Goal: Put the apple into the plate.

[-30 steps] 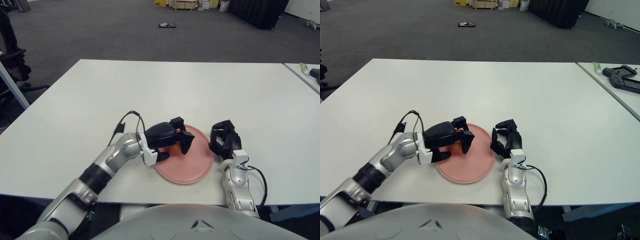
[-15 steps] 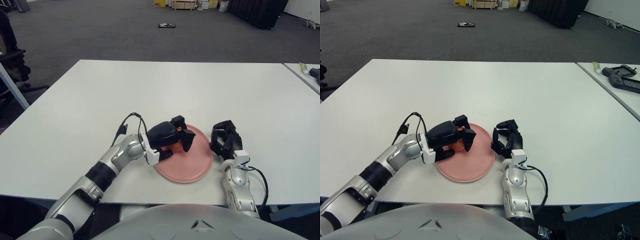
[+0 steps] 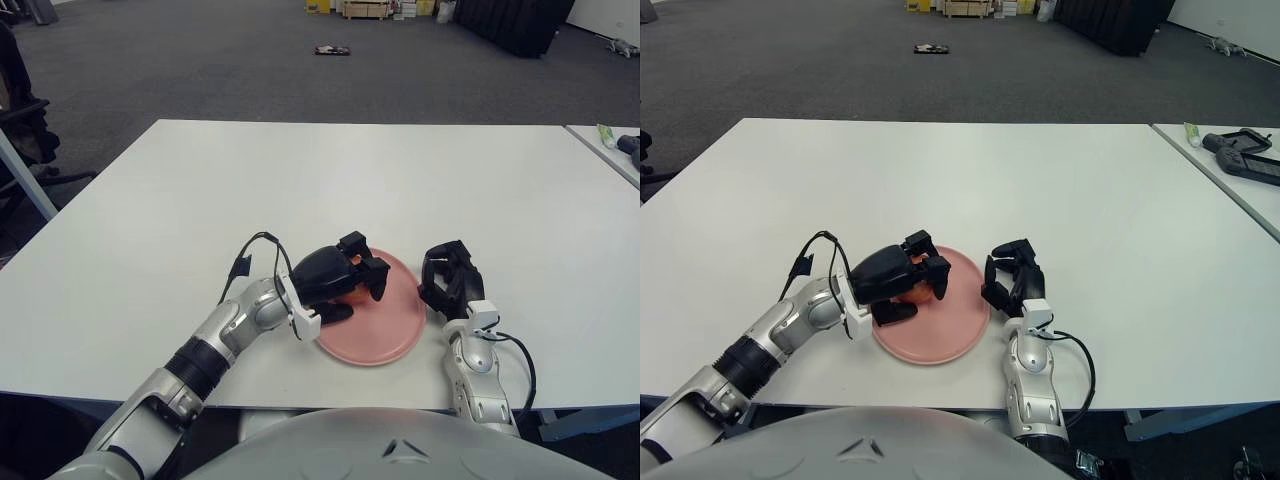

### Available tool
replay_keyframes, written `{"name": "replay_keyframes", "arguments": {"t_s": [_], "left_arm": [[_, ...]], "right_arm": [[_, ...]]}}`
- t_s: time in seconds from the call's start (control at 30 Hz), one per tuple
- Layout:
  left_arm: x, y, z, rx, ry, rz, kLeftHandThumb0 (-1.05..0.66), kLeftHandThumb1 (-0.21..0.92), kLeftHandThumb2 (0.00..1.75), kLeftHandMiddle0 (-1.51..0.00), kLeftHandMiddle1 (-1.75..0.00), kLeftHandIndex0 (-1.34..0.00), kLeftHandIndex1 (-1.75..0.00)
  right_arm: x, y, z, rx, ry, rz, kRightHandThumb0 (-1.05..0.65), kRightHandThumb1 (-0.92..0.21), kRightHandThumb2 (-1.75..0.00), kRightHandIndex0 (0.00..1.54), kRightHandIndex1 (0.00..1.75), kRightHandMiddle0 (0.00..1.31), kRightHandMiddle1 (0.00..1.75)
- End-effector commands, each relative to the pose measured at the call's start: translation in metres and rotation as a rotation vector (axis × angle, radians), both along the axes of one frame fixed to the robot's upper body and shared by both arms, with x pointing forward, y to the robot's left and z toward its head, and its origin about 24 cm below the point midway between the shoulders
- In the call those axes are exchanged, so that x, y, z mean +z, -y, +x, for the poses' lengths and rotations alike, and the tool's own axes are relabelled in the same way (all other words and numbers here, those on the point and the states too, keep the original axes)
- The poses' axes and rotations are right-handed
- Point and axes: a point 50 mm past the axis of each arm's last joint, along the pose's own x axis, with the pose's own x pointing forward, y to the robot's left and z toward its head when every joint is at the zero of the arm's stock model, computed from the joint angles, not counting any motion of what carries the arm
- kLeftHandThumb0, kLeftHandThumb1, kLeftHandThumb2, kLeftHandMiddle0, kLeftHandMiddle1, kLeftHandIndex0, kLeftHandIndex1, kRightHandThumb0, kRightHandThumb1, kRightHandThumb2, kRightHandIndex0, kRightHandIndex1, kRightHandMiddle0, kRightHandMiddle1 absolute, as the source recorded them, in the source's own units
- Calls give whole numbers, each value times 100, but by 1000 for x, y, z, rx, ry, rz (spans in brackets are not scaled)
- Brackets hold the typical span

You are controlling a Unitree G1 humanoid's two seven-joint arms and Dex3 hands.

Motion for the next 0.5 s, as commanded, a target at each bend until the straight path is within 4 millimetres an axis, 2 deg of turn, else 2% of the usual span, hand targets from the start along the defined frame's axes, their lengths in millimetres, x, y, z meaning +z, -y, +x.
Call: {"name": "replay_keyframes", "arguments": {"t_s": [0.0, 0.13, 0.23, 0.47], "left_arm": [[-6, -11, 1, 66, 9, 37, -36, 21, 122, 0, -70, -1, -103], [-2, -16, 2, 129, 46, -26, -40, 24, 118, 0, -43, 0, -76], [3, -20, 2, 171, 51, -84, -42, 26, 117, 0, -33, 0, -64], [13, -34, -2, 356, 3, -293, -43, 23, 116, 0, -28, 0, -51]], "right_arm": [[3, -1, 1, 0, -2, -10, -39, -62, -94, 55, 164, 38, 175], [3, -2, 1, 4, -17, -21, -39, -62, -93, 54, 163, 38, 175], [2, -2, 1, 5, -25, -20, -39, -63, -93, 54, 165, 37, 175], [-1, -2, 2, 24, -23, -29, -39, -63, -93, 54, 166, 37, 175]]}}
